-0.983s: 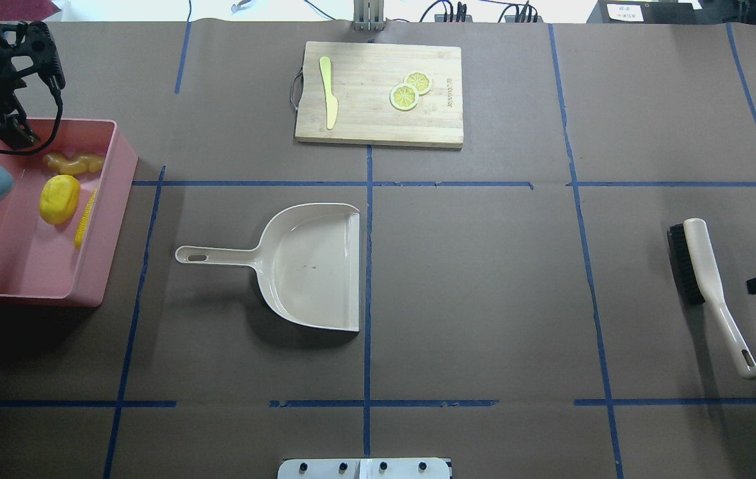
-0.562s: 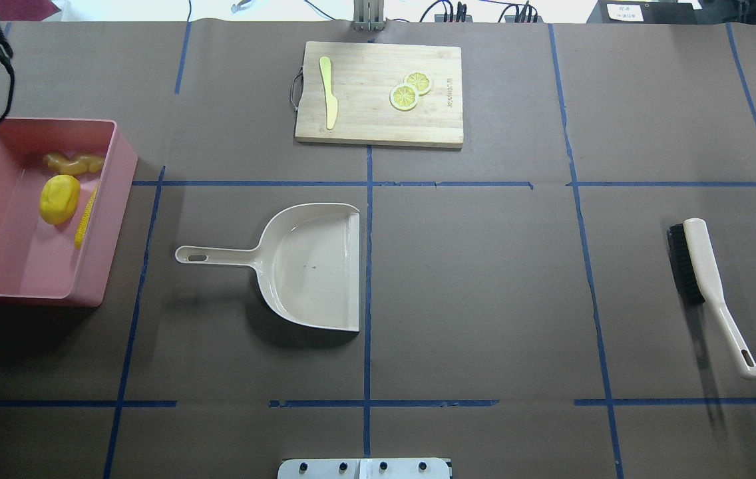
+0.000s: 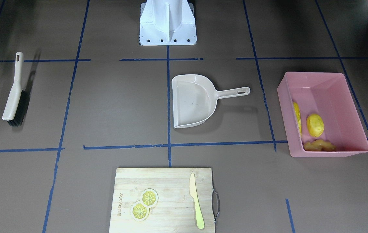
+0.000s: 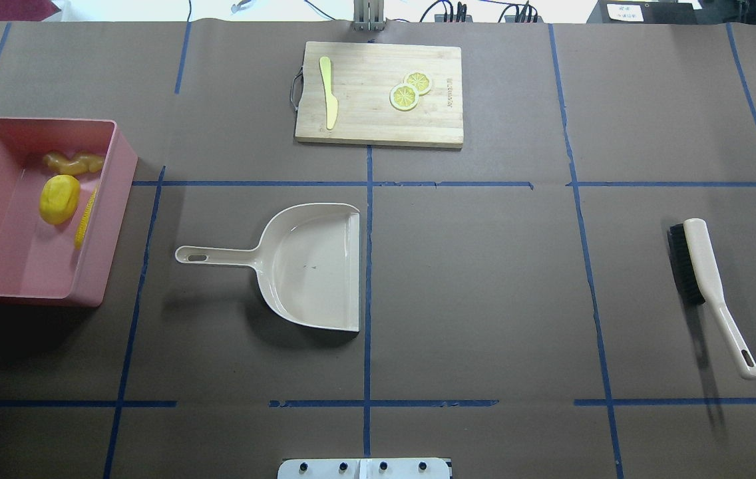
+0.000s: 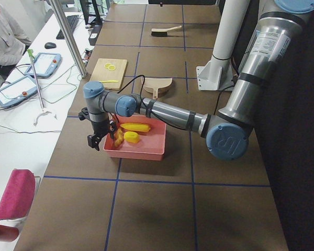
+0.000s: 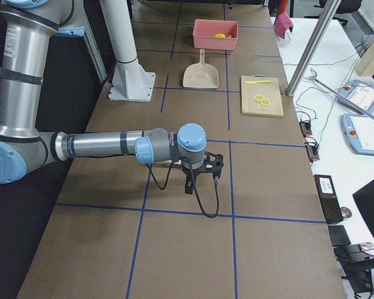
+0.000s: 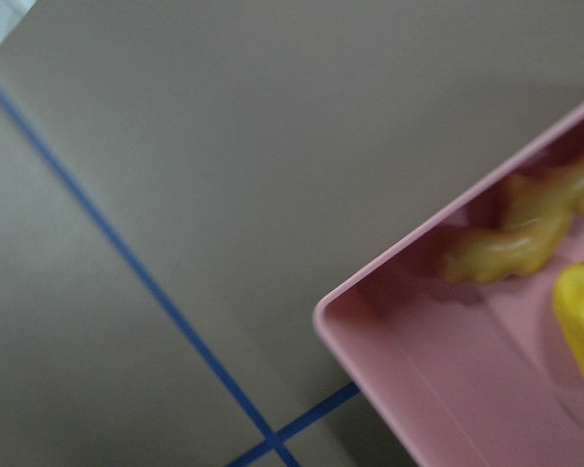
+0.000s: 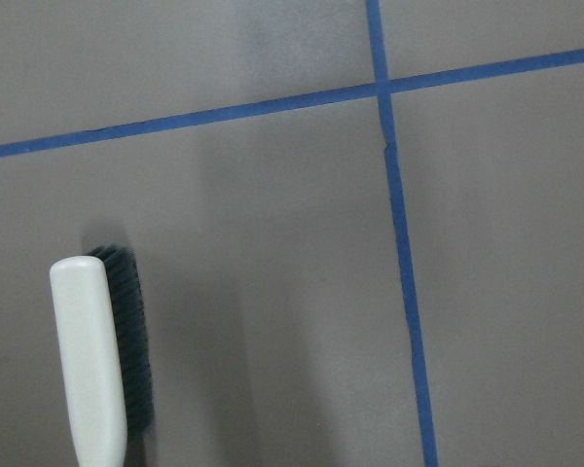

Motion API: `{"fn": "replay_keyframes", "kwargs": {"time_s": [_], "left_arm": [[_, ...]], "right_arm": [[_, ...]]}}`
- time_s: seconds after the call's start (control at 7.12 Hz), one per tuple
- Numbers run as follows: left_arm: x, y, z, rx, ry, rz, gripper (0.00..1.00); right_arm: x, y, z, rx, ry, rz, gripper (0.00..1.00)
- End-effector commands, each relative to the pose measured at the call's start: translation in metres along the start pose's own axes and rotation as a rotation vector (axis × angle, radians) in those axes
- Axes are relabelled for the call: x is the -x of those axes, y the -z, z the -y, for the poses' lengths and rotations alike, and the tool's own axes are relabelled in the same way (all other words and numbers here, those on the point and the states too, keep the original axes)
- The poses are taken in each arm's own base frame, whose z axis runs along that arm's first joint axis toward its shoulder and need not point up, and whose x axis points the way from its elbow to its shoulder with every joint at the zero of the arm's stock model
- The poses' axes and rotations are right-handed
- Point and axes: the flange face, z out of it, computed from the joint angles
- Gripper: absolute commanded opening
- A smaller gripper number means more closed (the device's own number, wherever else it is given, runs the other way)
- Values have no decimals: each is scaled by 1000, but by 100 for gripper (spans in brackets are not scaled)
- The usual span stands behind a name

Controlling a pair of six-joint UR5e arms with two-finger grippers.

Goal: Sweep and dump trash into bin

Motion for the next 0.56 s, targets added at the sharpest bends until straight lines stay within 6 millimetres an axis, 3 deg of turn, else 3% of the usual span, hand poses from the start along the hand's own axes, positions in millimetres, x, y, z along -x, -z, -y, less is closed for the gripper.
{"fn": "replay_keyframes", "kwargs": {"time_s": [0.0, 0.14, 0.42], "left_arm": [[30, -13, -16, 7, 97, -103, 100], [41, -19, -25, 19, 122, -106, 100], [56, -25, -39, 27, 155, -124, 100]], "right_arm": [[-23, -5, 18, 6, 28, -25, 100], [-37, -10, 34, 30, 48, -29, 100], [-61, 3, 74, 71, 95, -31, 100]]}}
